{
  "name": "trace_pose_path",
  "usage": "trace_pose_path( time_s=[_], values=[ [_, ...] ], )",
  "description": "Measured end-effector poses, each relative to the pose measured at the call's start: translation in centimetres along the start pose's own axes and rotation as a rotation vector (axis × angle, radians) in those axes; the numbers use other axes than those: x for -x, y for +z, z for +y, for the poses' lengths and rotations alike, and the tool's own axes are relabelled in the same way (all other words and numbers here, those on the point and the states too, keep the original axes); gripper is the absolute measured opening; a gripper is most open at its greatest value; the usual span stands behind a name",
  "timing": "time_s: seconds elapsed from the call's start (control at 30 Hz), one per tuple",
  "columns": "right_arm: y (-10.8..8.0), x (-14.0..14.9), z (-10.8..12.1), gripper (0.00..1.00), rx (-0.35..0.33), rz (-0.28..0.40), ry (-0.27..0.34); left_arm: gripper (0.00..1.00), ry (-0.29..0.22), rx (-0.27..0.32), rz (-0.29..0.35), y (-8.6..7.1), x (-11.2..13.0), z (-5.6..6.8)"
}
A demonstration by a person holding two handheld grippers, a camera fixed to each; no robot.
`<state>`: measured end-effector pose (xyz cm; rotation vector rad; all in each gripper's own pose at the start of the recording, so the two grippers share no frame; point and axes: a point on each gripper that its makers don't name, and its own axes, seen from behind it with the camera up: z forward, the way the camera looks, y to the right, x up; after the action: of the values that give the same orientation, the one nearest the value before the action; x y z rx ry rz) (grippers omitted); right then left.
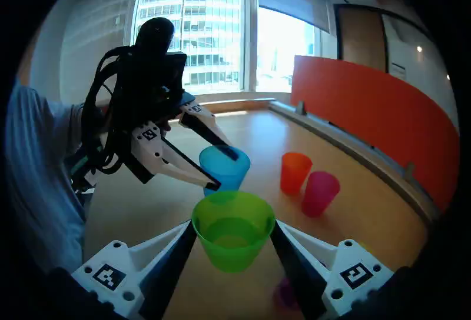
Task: Pour water
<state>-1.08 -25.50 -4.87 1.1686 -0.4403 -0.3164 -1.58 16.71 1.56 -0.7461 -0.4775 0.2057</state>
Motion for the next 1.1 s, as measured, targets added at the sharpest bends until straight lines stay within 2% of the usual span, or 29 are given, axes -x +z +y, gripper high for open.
trace_pose_path(
  time_s=[0.53, 1.1],
  values=[
    [1.3, 3.2, 0.0, 0.91, -0.006, -0.062, -0.017, 0.89, 0.004, 0.019, -0.066, 1.6, 3.5, 0.8],
    [2.3, 4.9, 0.0, 0.91, 0.000, -0.091, -0.023, 0.88, 0.020, 0.025, -0.087, 2.5, 5.0, 1.1]
  ],
)
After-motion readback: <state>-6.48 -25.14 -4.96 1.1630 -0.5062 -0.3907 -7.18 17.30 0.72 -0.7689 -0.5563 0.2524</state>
